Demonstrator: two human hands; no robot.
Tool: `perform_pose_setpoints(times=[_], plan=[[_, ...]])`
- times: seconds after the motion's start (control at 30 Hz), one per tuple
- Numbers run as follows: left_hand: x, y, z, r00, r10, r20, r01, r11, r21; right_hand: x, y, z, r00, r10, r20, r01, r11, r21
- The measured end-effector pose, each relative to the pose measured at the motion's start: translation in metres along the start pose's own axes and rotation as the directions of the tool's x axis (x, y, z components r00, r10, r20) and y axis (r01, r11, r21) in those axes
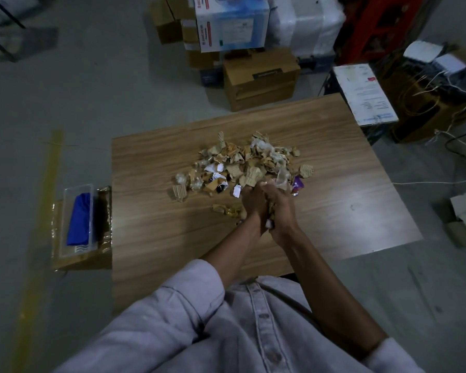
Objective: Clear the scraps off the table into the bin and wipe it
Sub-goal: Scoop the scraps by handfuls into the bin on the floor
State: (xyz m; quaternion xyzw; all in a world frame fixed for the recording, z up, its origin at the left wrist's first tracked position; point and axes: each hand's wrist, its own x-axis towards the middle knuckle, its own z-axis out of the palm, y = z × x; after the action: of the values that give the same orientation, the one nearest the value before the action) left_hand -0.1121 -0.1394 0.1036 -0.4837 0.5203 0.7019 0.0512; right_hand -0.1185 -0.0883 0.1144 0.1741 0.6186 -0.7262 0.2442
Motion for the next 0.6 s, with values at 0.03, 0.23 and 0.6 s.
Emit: perform_pose_setpoints(times=[0.03, 0.23, 0.6], plan=[[-0.001, -0.003, 0.005, 0.998, -0.025, 0.052, 0.032, 0.989, -0.143, 0.002, -0.001, 0.002, 0.996, -0.06, -0.059, 0.058, 0.997, -0.044], [-0.017, 0.024, 0.011, 0.983, -0.012, 0.183, 0.083, 0.92, -0.384, 0.015, -0.011, 0.004, 0.933, -0.278, -0.228, 0.254, 0.959, -0.13], [-0.014, 0.034, -0.007, 0.93, 0.082, 0.357, 0.135, 0.829, -0.542, 0.018, -0.014, 0.01, 0.937, -0.222, -0.271, 0.249, 0.966, 0.072]])
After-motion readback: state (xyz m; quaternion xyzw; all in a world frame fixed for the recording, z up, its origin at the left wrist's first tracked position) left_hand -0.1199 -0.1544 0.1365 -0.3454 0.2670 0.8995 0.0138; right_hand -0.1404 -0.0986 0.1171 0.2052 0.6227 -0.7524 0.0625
